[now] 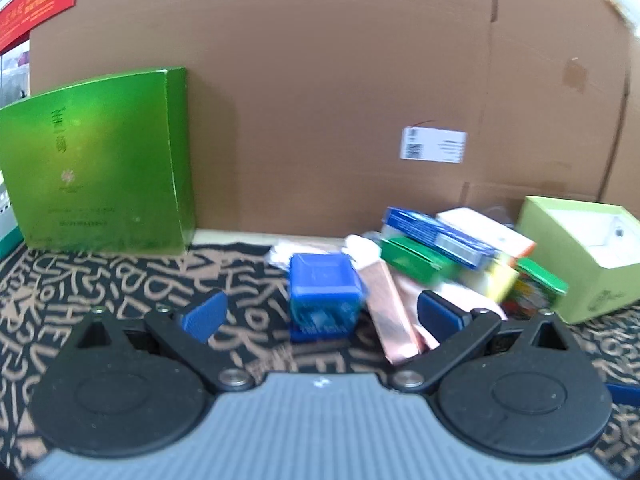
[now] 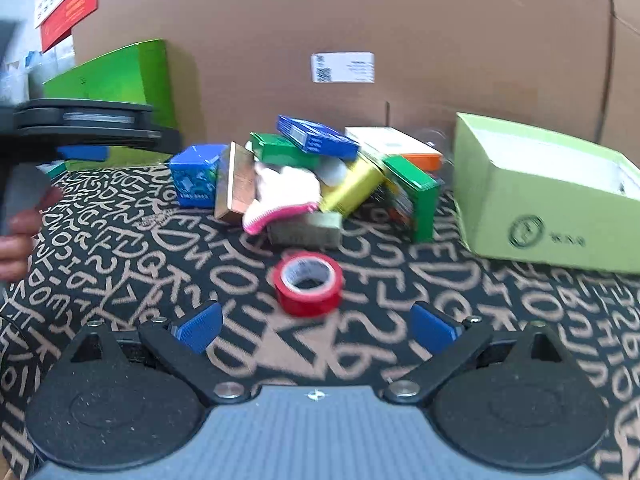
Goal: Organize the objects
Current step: 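Grasp the blue cube box with the left gripper while the right gripper grasps the red tape roll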
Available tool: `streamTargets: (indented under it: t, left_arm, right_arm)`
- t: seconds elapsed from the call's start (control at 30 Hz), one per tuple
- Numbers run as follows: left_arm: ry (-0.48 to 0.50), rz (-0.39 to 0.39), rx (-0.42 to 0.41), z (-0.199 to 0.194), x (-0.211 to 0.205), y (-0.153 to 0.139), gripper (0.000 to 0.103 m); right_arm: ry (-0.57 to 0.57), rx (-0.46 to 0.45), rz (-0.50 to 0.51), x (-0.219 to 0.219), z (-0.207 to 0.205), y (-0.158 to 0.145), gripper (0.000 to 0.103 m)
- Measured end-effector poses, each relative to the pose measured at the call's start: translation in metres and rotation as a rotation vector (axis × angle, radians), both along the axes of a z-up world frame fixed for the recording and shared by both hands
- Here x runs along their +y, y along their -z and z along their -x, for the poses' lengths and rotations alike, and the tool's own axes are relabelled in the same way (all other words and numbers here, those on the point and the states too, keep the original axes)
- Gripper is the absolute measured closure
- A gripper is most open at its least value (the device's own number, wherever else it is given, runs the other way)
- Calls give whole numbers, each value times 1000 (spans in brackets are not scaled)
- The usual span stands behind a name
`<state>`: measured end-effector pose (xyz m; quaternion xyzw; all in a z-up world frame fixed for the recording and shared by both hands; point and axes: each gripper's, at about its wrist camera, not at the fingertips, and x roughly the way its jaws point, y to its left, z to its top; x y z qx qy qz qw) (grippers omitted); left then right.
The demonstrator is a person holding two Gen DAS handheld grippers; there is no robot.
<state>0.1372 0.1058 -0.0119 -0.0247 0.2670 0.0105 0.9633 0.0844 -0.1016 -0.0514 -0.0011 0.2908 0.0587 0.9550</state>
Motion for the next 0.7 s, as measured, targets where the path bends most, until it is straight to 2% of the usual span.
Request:
streamTargets:
  t: [0.07,0.23,0.33,0.4,0.43,0.53,0.6,0.7]
  left_arm:
    - [19,9,14,-20,2,5,3]
    - [33,-1,52,-53,2,20,12]
    - [59,4,83,-63,2,28,23]
    - [61,4,98,-68,3,32,40]
    - [69,13,104,-70,5,34,44]
    - [75,21,106,-71,9,36,45]
    - [83,16,109,-69,9,36,46]
    - [102,16,127,-57,9,33,46]
  right_arm:
    - [-3,7,5,2,-7,1,6]
    - [-2,39,-7,3,-23,10,9]
    - [0,52,-13,5,-31,15,16]
    - [-1,57,-8,6,-35,17,19]
    - [-1,56,-3,7,-38,18,22]
    - [3,51,10,9,-45,20,34]
    - [4,38,14,9,-46,19,50]
    - [-2,48,2,6,-41,17,52]
